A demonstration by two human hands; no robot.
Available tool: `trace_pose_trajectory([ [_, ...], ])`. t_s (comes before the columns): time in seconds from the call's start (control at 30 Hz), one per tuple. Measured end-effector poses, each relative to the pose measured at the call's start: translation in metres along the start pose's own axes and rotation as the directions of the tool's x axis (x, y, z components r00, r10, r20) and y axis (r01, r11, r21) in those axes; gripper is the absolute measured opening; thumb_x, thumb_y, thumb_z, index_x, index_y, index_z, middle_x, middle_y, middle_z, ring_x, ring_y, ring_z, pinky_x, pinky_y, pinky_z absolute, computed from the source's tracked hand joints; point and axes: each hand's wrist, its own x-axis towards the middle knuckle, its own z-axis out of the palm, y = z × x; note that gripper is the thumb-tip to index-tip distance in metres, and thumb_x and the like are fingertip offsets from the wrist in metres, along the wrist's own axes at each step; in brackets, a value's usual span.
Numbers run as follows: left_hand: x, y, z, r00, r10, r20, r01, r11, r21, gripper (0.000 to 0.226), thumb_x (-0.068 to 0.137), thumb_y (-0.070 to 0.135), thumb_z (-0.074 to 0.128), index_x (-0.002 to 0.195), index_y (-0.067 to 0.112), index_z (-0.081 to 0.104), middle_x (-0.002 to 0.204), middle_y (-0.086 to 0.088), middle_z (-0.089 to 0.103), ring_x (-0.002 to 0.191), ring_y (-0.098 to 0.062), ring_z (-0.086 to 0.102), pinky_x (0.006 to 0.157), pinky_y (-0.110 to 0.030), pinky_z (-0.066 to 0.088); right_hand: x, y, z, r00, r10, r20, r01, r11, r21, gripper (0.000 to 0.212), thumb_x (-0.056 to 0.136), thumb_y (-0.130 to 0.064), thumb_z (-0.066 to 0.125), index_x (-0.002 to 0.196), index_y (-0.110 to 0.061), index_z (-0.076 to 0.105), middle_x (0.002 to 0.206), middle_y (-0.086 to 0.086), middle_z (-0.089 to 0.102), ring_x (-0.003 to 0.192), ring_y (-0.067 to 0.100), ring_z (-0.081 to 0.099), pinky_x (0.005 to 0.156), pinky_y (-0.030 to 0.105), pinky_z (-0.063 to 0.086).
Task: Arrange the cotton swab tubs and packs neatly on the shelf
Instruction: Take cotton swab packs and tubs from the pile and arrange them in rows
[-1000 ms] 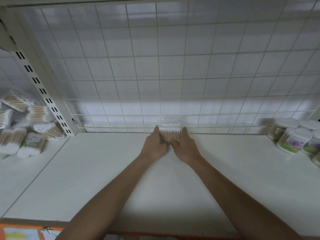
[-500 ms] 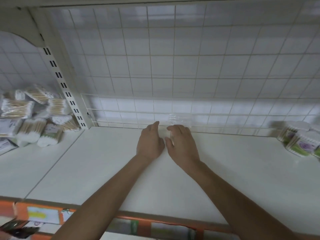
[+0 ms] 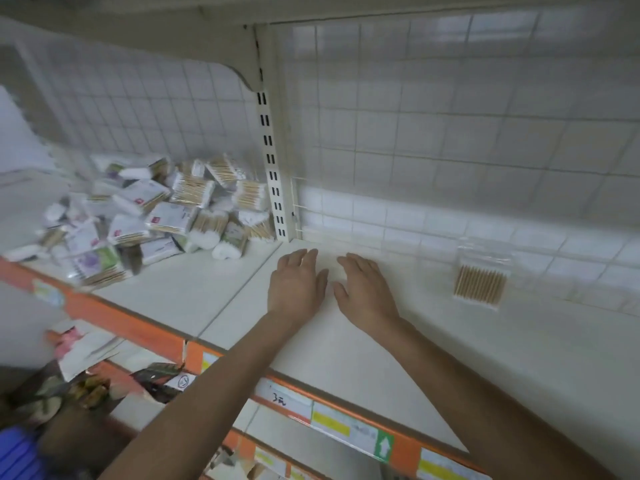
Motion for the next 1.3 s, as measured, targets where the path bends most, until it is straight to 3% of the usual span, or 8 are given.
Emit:
trace_pose_trajectory([
  [0.27,0.013,-0.092,-0.029,0.966,-0.222,-0.131,0.225,0.974,0.008,0.054,0.093,0.038,0.051,0.136,0.007,0.041,0.134,-0.016,0.046,0.12,-0.035,0.041,0.088,-0.043,0.042,0.051,-0.071,0.048,0.998,-0.037,0.05,0.029,0.988,0.15,0.048,0.093,-0.022,0.051,0.137,-0.009,0.039,0.14,0.009,0.043,0.129,0.026,0.036,0.106,0.03,0.027],
  [0.4,0.023,-0.129,-0.043,0.924,-0.332,-0.19,0.337,0.942,-0.006,0.055,0.092,0.034,0.054,0.137,0.006,0.038,0.131,-0.019,0.045,0.119,-0.037,0.04,0.09,-0.043,0.04,0.079,-0.1,0.069,0.995,-0.003,0.101,-0.02,0.974,0.228,0.047,0.093,-0.022,0.053,0.136,-0.009,0.041,0.135,0.013,0.046,0.125,0.029,0.041,0.102,0.033,0.033],
  [0.67,0.05,-0.165,-0.043,0.852,-0.522,-0.025,0.522,0.853,-0.029,0.061,0.097,0.051,0.031,0.149,0.033,0.006,0.125,-0.022,0.052,0.106,-0.039,0.057,0.077,-0.041,0.046,0.123,-0.14,0.109,0.988,-0.047,0.148,0.011,0.973,0.232,0.041,0.085,-0.023,0.058,0.125,-0.018,0.048,0.122,0.013,0.057,0.113,0.033,0.052,0.087,0.035,0.044],
  [0.9,0.057,-0.17,-0.033,0.833,-0.553,-0.032,0.531,0.813,-0.238,0.062,0.094,0.056,0.034,0.147,0.035,0.011,0.11,-0.019,0.062,0.1,-0.038,0.06,0.078,-0.039,0.044,0.148,-0.147,0.133,0.996,-0.042,0.079,0.023,0.972,0.232,0.054,0.091,-0.031,0.046,0.142,-0.026,0.027,0.146,0.009,0.038,0.128,0.031,0.043,0.102,0.04,0.041],
  [1.0,0.058,-0.171,-0.029,0.837,-0.546,-0.041,0.495,0.786,-0.37,0.062,0.094,0.05,0.04,0.148,0.032,0.014,0.108,-0.02,0.063,0.101,-0.039,0.059,0.083,-0.041,0.044,0.153,-0.141,0.135,0.998,-0.044,0.048,0.031,0.97,0.24,0.044,0.094,-0.029,0.045,0.136,-0.031,0.036,0.138,0.008,0.049,0.121,0.029,0.049,0.098,0.034,0.042],
  [1.1,0.056,-0.17,-0.028,0.855,-0.515,-0.067,0.419,0.76,-0.497,0.059,0.096,0.039,0.044,0.148,0.025,0.02,0.105,-0.019,0.064,0.101,-0.039,0.059,0.084,-0.04,0.043,0.151,-0.135,0.133,0.999,-0.048,0.026,0.038,0.951,0.307,0.033,0.096,-0.028,0.045,0.128,-0.034,0.049,0.133,-0.002,0.053,0.119,0.018,0.051,0.086,0.016,0.035],
  [1.23,0.045,-0.162,-0.034,0.858,-0.508,-0.077,0.357,0.698,-0.62,0.052,0.099,0.03,0.041,0.147,0.022,0.024,0.118,-0.013,0.062,0.109,-0.033,0.056,0.084,-0.03,0.038,0.141,-0.123,0.124,0.99,-0.126,0.067,0.088,0.91,0.405,0.058,0.084,-0.005,0.059,0.138,-0.019,0.044,0.14,0.007,0.046,0.129,0.024,0.042,0.103,0.021,0.031],
  [1.3,0.039,-0.156,-0.036,0.851,-0.52,-0.074,0.332,0.64,-0.693,0.05,0.098,0.033,0.037,0.146,0.025,0.027,0.13,-0.007,0.056,0.117,-0.03,0.053,0.097,-0.032,0.039,0.132,-0.114,0.11,0.99,-0.12,0.07,0.077,0.896,0.438,0.062,0.082,-0.006,0.063,0.139,-0.017,0.043,0.135,0.009,0.046,0.126,0.023,0.041,0.099,0.018,0.03],
])
